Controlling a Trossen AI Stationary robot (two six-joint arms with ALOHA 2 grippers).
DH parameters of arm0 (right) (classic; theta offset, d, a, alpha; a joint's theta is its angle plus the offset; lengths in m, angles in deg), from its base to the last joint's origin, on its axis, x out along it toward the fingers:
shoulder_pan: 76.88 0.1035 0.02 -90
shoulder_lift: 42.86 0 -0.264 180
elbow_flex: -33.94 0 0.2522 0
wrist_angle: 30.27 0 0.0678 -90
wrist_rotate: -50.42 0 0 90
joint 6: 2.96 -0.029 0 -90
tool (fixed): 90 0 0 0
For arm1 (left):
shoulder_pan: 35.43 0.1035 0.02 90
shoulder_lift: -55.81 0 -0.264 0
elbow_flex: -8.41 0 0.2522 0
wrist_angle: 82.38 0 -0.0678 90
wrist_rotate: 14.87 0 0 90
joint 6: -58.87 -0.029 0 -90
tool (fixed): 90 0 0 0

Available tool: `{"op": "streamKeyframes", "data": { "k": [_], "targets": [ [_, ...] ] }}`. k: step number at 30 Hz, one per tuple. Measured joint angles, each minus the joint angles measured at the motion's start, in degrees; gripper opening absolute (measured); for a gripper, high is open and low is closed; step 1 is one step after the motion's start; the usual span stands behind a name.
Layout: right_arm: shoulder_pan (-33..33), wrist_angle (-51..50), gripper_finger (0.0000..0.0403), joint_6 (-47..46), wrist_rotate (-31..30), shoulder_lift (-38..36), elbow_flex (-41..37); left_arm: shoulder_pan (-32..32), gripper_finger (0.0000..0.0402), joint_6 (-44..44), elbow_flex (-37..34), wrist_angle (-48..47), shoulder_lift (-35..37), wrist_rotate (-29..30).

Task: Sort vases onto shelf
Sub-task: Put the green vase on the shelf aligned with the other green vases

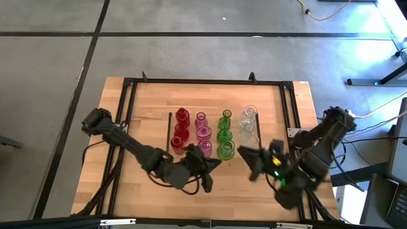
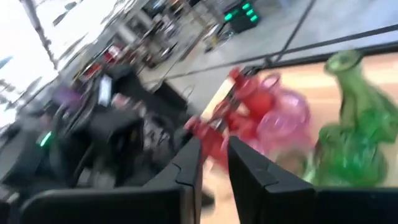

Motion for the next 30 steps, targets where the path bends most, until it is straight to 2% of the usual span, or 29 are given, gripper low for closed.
{"op": "streamKeyframes", "data": {
  "k": [3, 7, 13, 17, 25, 30],
  "targets": [
    [4.38, 0.35, 0.0038, -0.58, 0.01, 0.62, -1.12, -1.6, 0.0, -0.19, -0.03, -4.1, 1.49, 3.33],
    [7.95, 0.39, 0.0005, -6.87, 0.0, 4.15, -3.41, -3.74, 0.0, -0.21, -0.11, -8.81, 5.15, 11.53],
    [6.41, 0.74, 0.0003, -21.11, -2.41, 13.03, -4.31, -7.38, 0.0, -1.81, -0.11, -16.88, 12.04, 21.41],
    [4.33, 0.73, 0.0002, -29.31, -1.68, 18.29, -4.4, -10.42, 0.0, -1.73, -0.11, -24.68, 18.75, 28.98],
    [0.23, 3.01, 0.0, -30.19, -0.48, 21.51, -4.4, -14.31, 0.0, -0.34, -0.11, -39.02, 29.56, 33.58],
    [-2.16, 1.26, 0.0, -28.6, 0.42, 21.46, -4.37, -14.53, 0.0, 1.77, -0.13, -42.72, 31.76, 33.88]
  ]
}}
